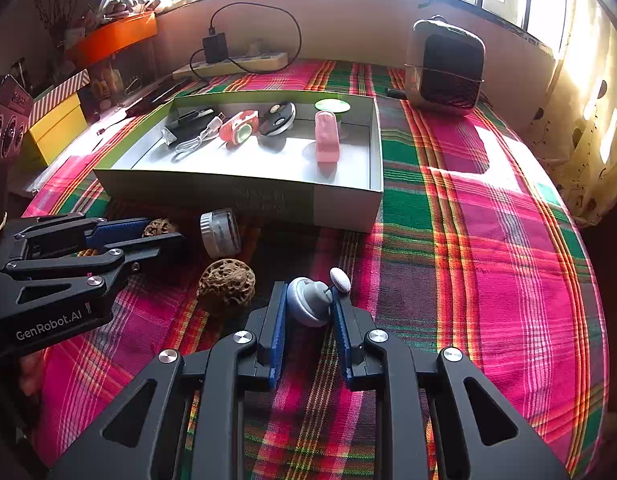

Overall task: Organize objects
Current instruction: 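Lift the walnut and white knob and carry both over the white box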

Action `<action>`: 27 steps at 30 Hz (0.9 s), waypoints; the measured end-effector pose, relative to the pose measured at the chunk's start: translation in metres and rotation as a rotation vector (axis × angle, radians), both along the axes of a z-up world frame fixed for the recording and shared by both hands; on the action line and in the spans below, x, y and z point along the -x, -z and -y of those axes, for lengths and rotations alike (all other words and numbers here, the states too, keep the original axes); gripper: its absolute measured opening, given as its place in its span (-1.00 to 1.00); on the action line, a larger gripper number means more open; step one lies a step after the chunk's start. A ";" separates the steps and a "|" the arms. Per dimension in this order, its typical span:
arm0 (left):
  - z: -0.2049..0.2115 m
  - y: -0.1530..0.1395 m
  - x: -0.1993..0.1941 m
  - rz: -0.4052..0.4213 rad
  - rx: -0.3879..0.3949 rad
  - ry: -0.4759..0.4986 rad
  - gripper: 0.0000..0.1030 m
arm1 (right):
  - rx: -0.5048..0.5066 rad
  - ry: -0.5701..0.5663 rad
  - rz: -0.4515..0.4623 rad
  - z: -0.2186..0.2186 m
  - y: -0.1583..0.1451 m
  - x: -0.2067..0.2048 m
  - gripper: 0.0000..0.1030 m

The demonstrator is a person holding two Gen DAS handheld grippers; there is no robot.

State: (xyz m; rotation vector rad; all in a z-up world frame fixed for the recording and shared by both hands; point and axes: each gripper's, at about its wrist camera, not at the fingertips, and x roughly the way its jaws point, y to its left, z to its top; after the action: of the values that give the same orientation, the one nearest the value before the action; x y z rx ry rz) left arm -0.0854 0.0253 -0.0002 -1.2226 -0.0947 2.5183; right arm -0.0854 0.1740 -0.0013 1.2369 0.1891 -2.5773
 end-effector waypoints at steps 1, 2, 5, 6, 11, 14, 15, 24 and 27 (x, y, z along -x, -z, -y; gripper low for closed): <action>0.000 0.000 0.000 0.000 0.001 0.000 -0.51 | -0.001 0.000 0.000 0.000 0.000 0.000 -0.56; 0.000 0.000 0.000 0.000 0.001 0.000 -0.51 | -0.001 0.000 0.000 0.000 0.000 0.000 -0.56; 0.000 0.000 0.000 0.000 0.000 0.000 -0.51 | 0.000 0.000 0.000 0.000 0.000 0.000 -0.56; 0.000 0.000 0.000 0.000 0.000 0.000 -0.51 | 0.000 0.000 0.000 0.000 0.000 0.000 -0.56; 0.000 0.000 0.000 -0.002 0.003 -0.006 -0.51 | 0.000 0.000 0.000 0.000 0.000 0.000 -0.56; 0.000 0.000 0.000 -0.002 0.001 -0.007 -0.51 | 0.000 0.000 0.000 0.000 0.000 0.000 -0.56; 0.000 0.000 0.000 -0.002 0.001 -0.007 -0.51 | -0.001 0.000 0.000 0.000 0.000 0.000 -0.56; 0.000 -0.001 -0.001 -0.002 0.001 -0.006 -0.51 | 0.007 0.005 0.000 -0.001 0.000 0.000 -0.55; 0.000 -0.001 -0.001 0.000 -0.001 -0.005 -0.51 | 0.011 0.012 0.000 -0.002 -0.001 -0.001 -0.56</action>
State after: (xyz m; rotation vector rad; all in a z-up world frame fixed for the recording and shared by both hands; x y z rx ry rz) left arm -0.0843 0.0256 0.0008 -1.2237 -0.0989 2.5222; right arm -0.0847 0.1760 -0.0008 1.2380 0.1675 -2.5848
